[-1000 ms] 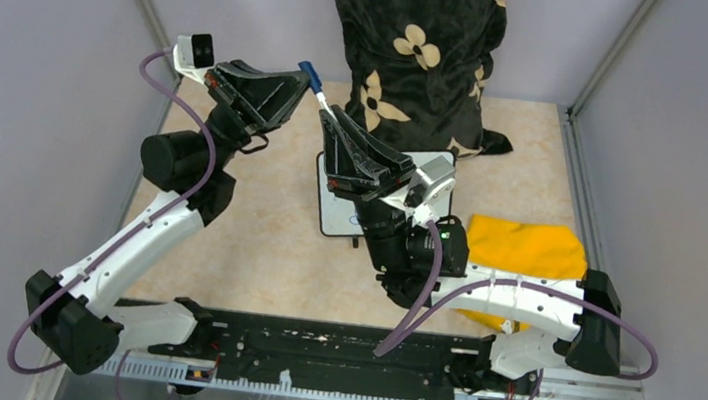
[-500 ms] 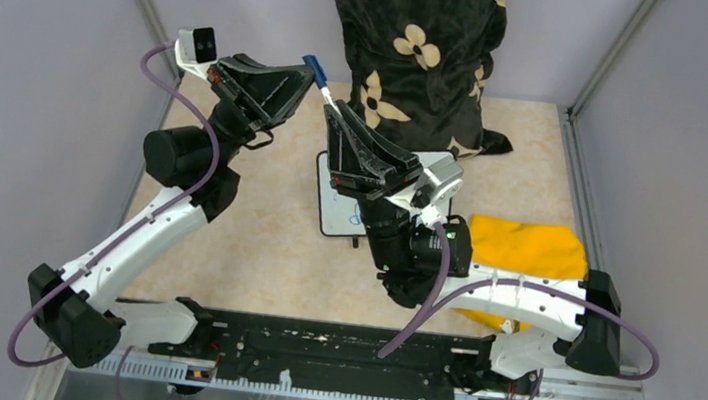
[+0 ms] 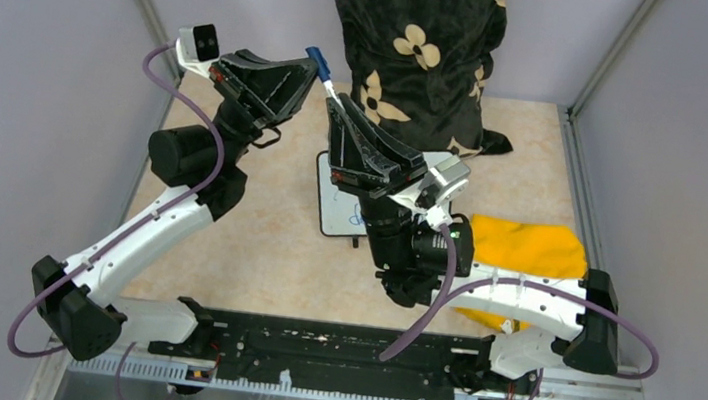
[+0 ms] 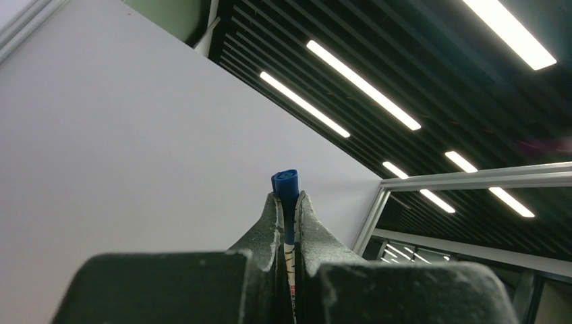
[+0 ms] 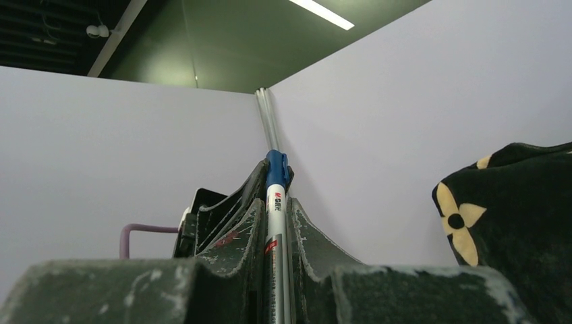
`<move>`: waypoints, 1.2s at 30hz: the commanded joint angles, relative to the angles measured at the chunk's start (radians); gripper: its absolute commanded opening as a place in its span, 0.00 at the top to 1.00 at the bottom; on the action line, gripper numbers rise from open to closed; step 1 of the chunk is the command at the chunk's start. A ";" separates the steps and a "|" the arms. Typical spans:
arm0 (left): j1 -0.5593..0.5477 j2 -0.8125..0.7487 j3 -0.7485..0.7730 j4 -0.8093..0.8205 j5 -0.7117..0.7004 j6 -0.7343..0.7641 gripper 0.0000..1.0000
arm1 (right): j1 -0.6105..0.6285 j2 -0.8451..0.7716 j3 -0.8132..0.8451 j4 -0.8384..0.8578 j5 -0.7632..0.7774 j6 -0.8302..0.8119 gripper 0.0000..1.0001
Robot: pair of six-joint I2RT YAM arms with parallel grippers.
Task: Write a sentence on the whiteboard
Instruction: Close the whiteboard marker at the center of the board.
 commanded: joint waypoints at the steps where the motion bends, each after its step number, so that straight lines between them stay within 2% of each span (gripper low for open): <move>1: -0.065 0.031 -0.021 -0.056 0.260 0.041 1.00 | 0.001 0.028 0.087 -0.045 -0.058 -0.006 1.00; 12: -0.065 0.016 -0.048 -0.013 0.240 0.064 1.00 | 0.002 0.014 0.064 -0.042 -0.062 0.005 1.00; 14: -0.065 0.011 -0.060 0.015 0.220 0.069 0.89 | 0.001 0.005 0.060 -0.050 -0.065 0.015 1.00; 19: -0.066 -0.010 -0.092 0.050 0.163 0.082 0.71 | 0.001 -0.016 0.039 -0.060 -0.071 0.042 1.00; 22: -0.066 -0.027 -0.099 0.053 0.150 0.114 0.60 | 0.002 -0.024 0.034 -0.070 -0.072 0.049 1.00; 29: -0.059 -0.071 -0.108 0.046 0.131 0.192 0.28 | 0.001 -0.050 0.035 -0.125 -0.095 0.070 1.00; 33: -0.053 -0.106 -0.118 0.026 0.107 0.245 0.16 | 0.002 -0.092 0.015 -0.184 -0.110 0.097 1.00; 36: -0.044 -0.139 -0.126 -0.007 0.078 0.290 0.13 | 0.002 -0.133 -0.011 -0.242 -0.141 0.119 1.00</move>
